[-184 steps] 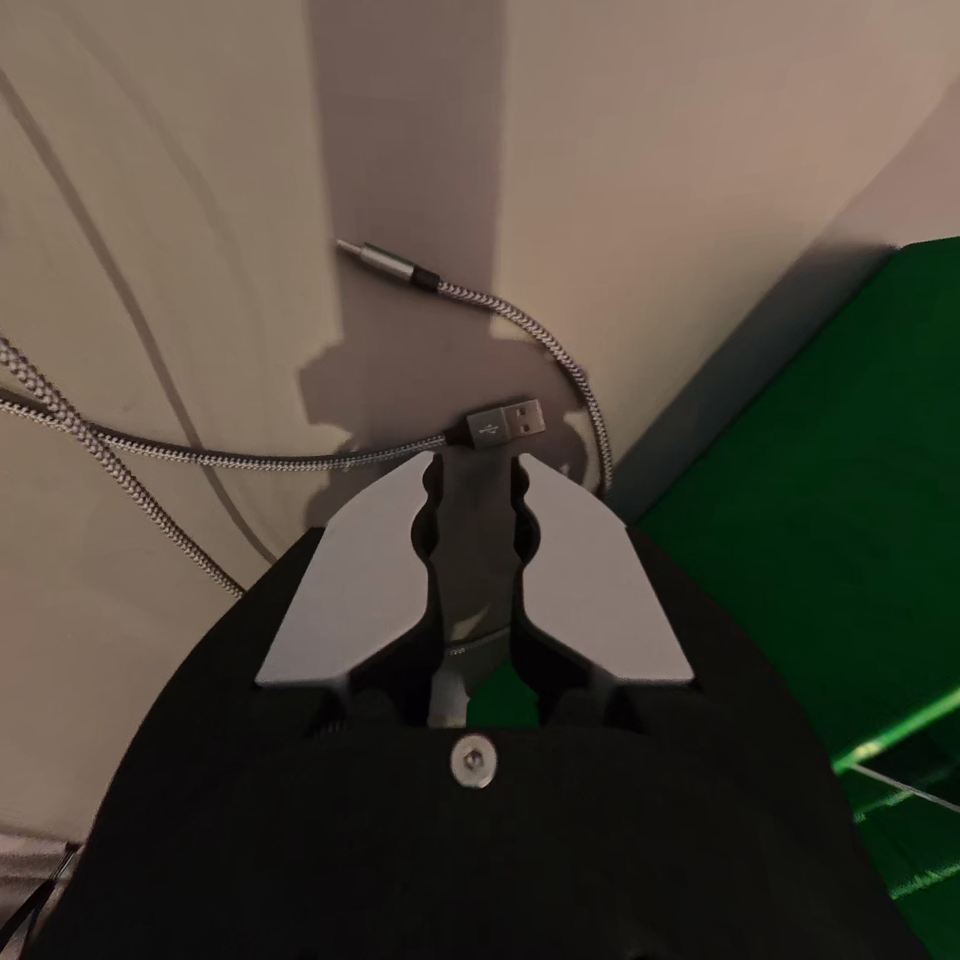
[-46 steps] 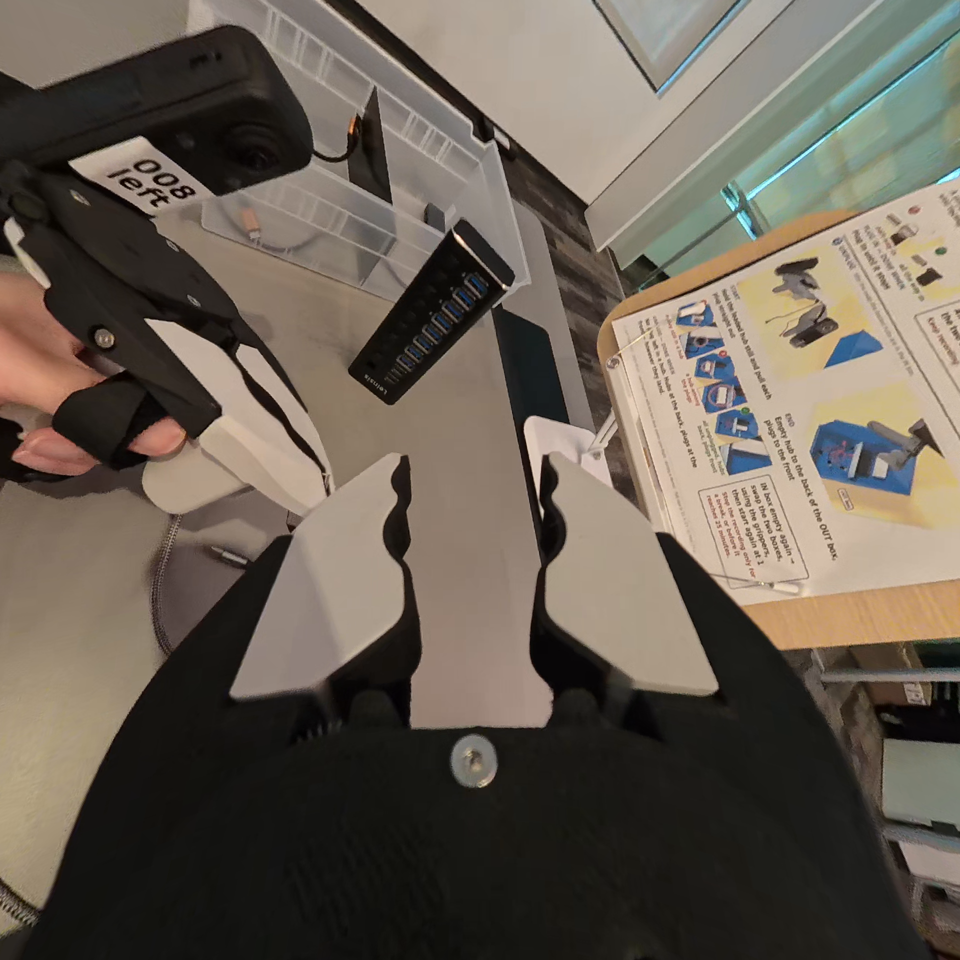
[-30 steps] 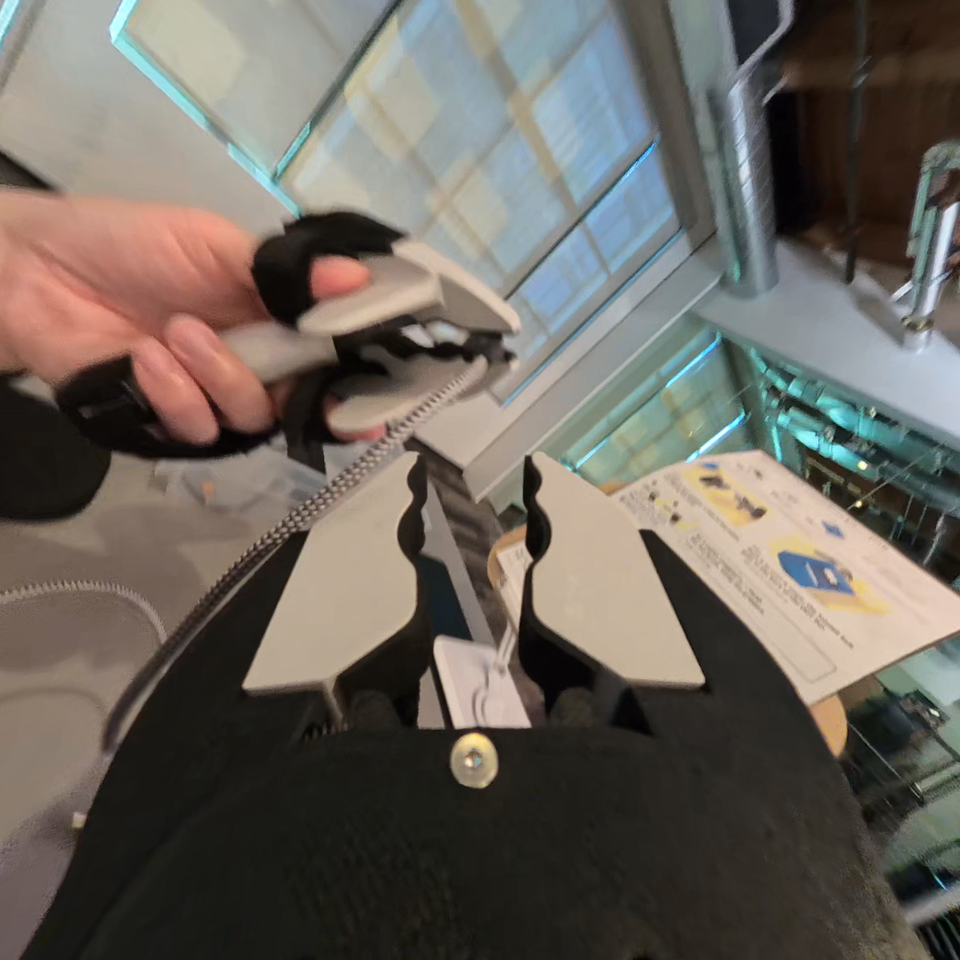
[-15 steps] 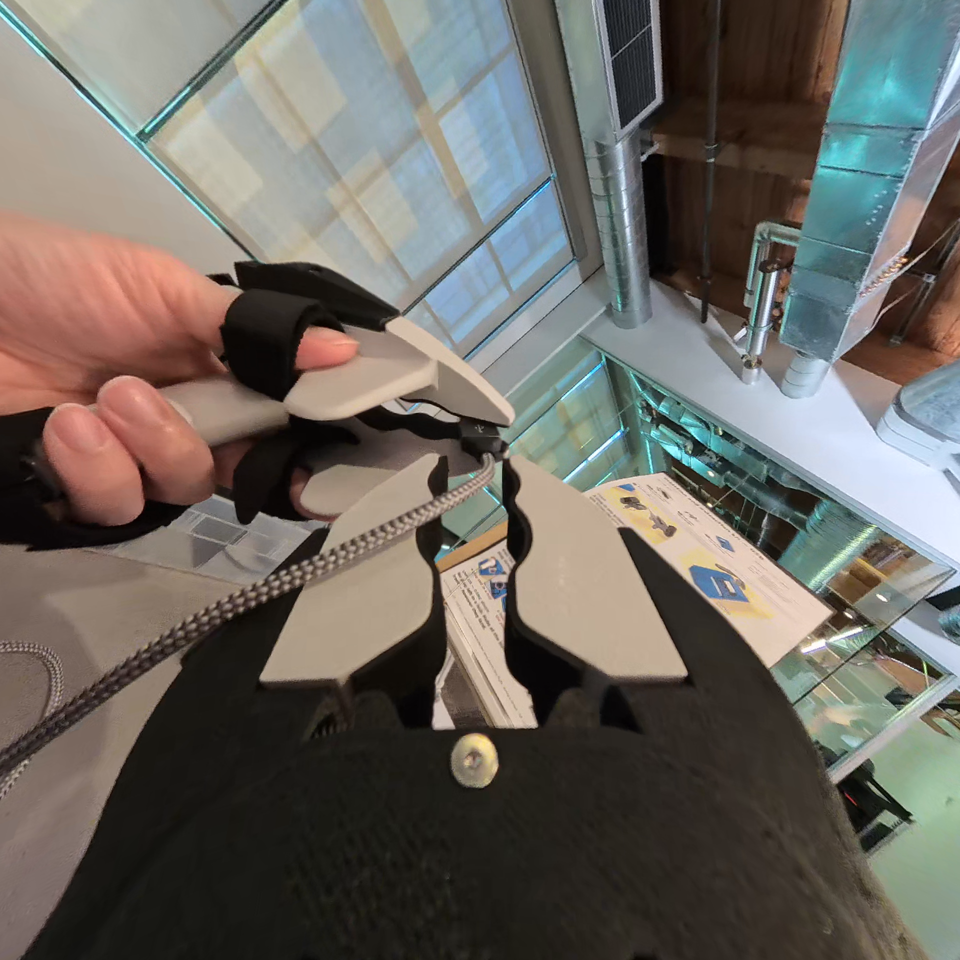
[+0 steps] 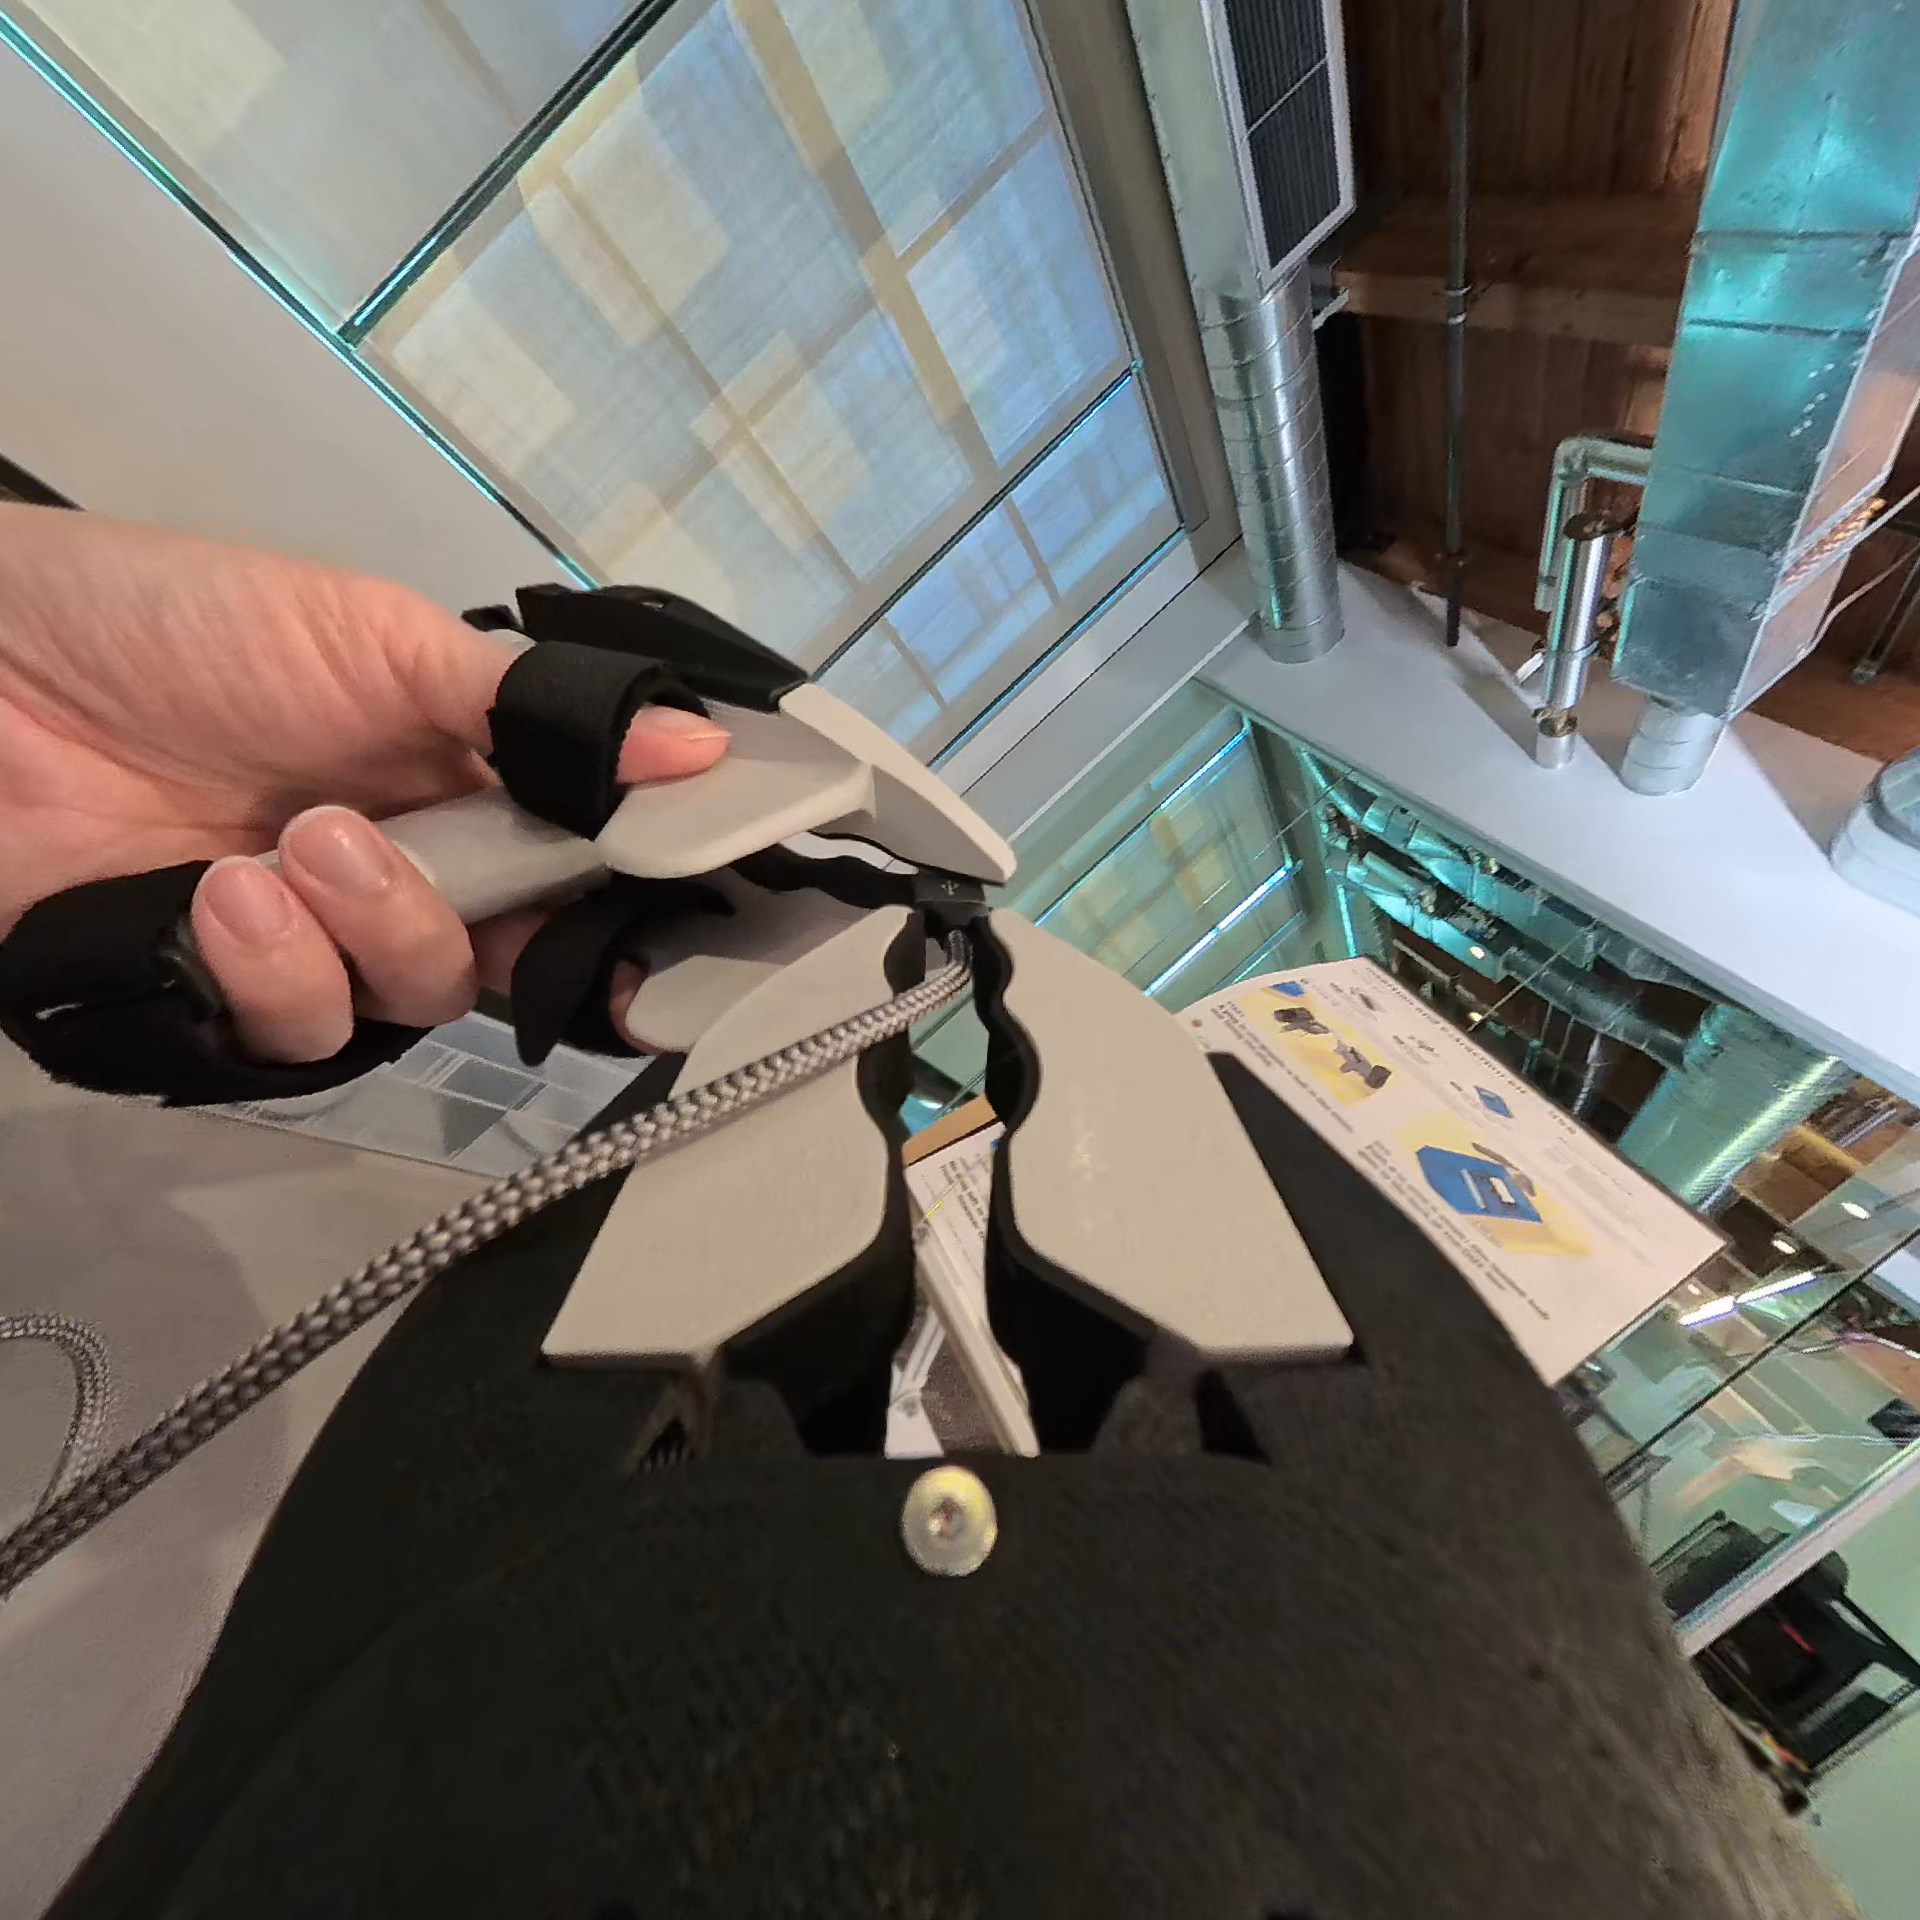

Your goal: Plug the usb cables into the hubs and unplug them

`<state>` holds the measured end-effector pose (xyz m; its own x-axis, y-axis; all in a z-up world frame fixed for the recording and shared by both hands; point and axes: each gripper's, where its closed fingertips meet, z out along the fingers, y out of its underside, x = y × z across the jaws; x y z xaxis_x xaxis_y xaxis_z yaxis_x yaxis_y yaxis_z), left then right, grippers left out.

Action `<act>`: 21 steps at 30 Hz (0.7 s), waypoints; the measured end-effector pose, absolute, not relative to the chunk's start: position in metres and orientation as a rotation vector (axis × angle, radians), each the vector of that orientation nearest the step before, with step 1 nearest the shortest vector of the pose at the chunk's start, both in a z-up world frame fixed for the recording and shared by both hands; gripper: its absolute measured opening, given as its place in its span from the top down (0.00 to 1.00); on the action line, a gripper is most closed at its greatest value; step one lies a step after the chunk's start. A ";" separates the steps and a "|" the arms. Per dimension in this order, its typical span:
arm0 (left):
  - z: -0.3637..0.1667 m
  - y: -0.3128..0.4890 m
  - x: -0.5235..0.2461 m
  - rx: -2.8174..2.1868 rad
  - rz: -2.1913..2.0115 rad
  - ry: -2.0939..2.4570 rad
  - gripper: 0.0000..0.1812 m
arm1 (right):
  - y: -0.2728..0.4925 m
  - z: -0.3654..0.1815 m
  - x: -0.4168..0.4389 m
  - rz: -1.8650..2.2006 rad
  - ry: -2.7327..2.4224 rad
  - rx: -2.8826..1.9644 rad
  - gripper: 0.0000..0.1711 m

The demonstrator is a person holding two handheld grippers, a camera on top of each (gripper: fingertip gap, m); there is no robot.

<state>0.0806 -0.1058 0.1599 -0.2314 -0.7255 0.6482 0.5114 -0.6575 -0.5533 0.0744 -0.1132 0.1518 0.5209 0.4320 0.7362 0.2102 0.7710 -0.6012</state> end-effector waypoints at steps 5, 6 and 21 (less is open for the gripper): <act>0.173 -0.107 0.070 -1.160 -1.792 0.411 0.87 | -0.118 0.164 0.082 0.177 -0.994 -0.719 0.95; 0.178 -0.105 0.062 -1.148 -1.668 0.461 0.86 | -0.119 0.169 0.085 0.183 -0.979 -0.724 0.96; 0.073 0.010 -0.052 -1.259 -0.230 0.316 0.57 | -0.108 0.195 0.129 0.170 -0.845 -0.780 0.95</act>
<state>-0.0515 0.0096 0.0727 0.9341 -0.3406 -0.1073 -0.0032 0.2925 -0.9562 0.1290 -0.1079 0.1950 0.6684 0.4281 0.6083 0.1602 0.7157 -0.6798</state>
